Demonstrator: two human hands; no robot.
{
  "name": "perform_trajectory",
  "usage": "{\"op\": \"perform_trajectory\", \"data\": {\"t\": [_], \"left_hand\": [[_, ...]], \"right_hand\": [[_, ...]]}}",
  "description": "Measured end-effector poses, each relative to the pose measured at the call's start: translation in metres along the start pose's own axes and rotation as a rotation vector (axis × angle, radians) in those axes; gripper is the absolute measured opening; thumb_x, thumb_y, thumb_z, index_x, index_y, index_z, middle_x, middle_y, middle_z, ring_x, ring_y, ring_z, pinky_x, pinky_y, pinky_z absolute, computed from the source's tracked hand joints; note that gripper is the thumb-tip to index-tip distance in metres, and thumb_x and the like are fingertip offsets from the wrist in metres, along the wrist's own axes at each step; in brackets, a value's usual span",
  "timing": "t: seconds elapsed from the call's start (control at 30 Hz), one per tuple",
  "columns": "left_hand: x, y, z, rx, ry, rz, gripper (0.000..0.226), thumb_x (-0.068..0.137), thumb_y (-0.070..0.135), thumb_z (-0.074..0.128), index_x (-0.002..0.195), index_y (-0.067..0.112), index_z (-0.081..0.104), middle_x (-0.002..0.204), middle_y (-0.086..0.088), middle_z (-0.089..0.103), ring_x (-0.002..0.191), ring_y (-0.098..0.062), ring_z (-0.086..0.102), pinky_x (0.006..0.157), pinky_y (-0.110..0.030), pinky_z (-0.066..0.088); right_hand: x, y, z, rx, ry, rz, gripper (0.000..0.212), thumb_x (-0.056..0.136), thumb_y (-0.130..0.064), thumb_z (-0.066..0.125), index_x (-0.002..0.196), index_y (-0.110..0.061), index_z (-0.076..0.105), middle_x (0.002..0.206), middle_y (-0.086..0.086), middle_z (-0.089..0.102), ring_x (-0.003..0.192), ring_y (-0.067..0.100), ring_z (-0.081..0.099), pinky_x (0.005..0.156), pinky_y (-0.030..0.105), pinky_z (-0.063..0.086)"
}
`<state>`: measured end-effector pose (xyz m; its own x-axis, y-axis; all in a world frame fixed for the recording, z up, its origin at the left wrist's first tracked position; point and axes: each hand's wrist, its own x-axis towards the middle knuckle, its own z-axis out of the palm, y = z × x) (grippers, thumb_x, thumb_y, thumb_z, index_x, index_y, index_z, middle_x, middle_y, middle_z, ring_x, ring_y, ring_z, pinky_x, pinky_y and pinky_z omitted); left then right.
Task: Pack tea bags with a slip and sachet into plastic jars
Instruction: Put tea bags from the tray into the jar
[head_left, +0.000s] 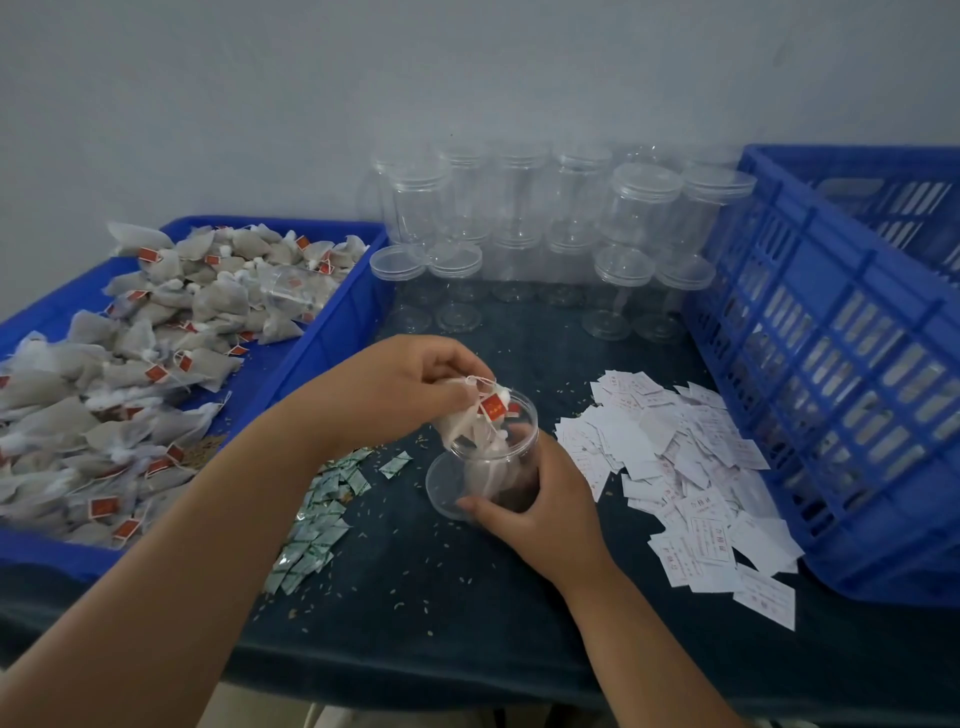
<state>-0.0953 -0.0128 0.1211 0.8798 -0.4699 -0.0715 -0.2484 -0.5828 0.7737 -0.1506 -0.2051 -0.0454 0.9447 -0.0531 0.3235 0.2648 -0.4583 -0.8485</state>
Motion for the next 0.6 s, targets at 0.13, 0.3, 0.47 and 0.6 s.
{"op": "perform_trajectory", "data": {"t": [0.13,0.3,0.47,0.6], "left_hand": [[0.004,-0.003,0.004,-0.030,0.107,-0.009,0.008,0.095,0.041,0.072,0.101,0.040,0.077,0.097,0.023,0.076,0.091,0.003,0.071,0.081,-0.023,0.053],[0.009,-0.004,0.016,0.094,0.328,0.085,0.017,0.086,0.049,0.080,0.094,0.035,0.074,0.087,0.019,0.075,0.081,0.003,0.069,0.067,-0.012,0.053],[0.003,-0.006,0.032,0.492,0.282,0.125,0.033,0.100,0.059,0.049,0.099,0.035,0.072,0.090,0.018,0.069,0.092,-0.001,0.060,0.079,-0.027,0.049],[-0.001,-0.010,0.039,0.673,0.011,0.118,0.054,0.111,0.049,0.019,0.086,0.031,0.064,0.088,0.010,0.063,0.098,-0.008,0.054,0.112,-0.045,0.037]], "right_hand": [[0.000,0.000,0.001,-0.008,-0.014,0.020,0.078,0.066,-0.075,0.089,0.131,-0.043,0.059,0.122,-0.026,0.068,0.114,0.001,0.066,0.088,0.021,0.055],[-0.001,0.000,0.000,0.012,-0.010,0.030,0.076,0.065,-0.071,0.091,0.128,-0.041,0.061,0.119,-0.023,0.069,0.111,0.003,0.067,0.084,0.014,0.052],[0.001,0.001,0.000,0.005,0.000,0.012,0.071,0.065,-0.067,0.092,0.125,-0.045,0.060,0.117,-0.023,0.070,0.109,0.004,0.067,0.083,0.012,0.050],[0.001,0.001,0.000,0.034,0.002,-0.001,0.067,0.066,-0.065,0.091,0.122,-0.043,0.061,0.114,-0.022,0.071,0.105,0.006,0.068,0.079,0.012,0.049]]}}
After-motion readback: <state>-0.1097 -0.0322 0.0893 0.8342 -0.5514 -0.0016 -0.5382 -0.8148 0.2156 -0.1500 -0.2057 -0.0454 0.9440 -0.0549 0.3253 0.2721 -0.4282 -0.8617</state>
